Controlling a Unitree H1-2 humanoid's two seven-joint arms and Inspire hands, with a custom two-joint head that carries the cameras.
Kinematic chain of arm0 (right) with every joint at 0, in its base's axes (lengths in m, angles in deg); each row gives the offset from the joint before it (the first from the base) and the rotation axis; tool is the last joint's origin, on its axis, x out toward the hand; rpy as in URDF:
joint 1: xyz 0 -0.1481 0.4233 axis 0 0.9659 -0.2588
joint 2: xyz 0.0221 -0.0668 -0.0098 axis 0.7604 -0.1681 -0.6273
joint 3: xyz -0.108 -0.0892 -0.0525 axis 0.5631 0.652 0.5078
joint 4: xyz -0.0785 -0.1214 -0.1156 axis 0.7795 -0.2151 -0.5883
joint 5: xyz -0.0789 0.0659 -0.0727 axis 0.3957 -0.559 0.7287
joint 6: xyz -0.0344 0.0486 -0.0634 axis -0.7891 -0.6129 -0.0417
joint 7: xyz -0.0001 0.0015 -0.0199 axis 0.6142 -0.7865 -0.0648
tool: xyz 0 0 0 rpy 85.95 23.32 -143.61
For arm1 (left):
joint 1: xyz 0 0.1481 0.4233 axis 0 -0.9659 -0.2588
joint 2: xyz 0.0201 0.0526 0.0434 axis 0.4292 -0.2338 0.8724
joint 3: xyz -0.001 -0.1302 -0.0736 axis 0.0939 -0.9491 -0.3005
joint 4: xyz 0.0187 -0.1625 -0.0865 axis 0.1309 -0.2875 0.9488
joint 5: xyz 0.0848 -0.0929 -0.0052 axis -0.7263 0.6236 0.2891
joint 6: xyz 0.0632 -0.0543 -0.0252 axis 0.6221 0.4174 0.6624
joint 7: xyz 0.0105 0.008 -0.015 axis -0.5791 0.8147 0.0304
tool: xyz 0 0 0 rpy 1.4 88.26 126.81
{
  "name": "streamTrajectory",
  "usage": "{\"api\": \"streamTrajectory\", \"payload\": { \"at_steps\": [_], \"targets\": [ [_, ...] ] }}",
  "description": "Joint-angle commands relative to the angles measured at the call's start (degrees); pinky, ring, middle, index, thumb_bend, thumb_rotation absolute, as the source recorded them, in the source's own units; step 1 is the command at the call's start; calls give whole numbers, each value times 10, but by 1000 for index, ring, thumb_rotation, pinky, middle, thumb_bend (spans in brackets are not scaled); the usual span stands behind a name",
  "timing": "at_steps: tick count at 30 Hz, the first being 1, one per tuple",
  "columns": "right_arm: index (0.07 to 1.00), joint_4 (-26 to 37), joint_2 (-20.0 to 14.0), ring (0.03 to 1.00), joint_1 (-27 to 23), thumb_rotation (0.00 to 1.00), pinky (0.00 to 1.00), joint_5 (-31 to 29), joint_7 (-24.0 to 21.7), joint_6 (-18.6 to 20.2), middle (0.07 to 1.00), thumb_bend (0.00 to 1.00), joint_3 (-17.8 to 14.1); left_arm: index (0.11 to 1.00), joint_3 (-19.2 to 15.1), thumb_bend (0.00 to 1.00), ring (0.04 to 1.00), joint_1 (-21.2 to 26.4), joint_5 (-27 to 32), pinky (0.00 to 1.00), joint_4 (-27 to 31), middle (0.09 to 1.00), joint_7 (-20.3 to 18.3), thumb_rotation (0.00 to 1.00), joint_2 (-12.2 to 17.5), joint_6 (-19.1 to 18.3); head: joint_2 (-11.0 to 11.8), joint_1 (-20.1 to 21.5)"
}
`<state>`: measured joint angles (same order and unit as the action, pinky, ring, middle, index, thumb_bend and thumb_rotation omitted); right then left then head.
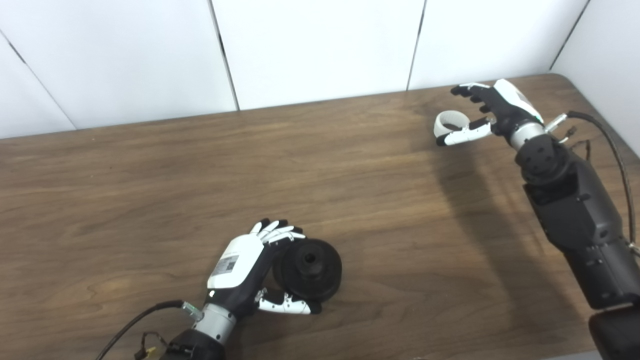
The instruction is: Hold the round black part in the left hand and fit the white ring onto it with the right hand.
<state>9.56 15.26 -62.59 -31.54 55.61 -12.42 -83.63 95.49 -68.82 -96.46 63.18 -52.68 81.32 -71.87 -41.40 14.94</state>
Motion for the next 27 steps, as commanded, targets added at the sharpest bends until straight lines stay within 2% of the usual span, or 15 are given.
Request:
{"api": "streamTrajectory", "payload": {
  "at_steps": [1,6,19,27],
  "targets": [
    [855,-3,-13,931,-39,267,847,22,10,-2,905,873,4,488,3,519,934,-7,-16,1000,-15,850,-5,63,13,-1,-1,-1],
    [864,-20,-20,961,-54,251,888,31,7,-2,915,863,15,489,3,519,936,-8,-23,1000,-10,854,-10,64,14,-5,0,-2],
    [876,-62,-72,996,-83,233,991,29,-17,-8,951,864,47,488,5,519,936,-15,-28,1000,3,856,-14,64,13,-10,-2,-5],
    [870,-78,-101,1000,-99,246,997,43,-45,-5,968,869,71,488,4,519,938,-15,-26,1000,9,854,-18,63,9,-18,-5,-2]
  ]
}}
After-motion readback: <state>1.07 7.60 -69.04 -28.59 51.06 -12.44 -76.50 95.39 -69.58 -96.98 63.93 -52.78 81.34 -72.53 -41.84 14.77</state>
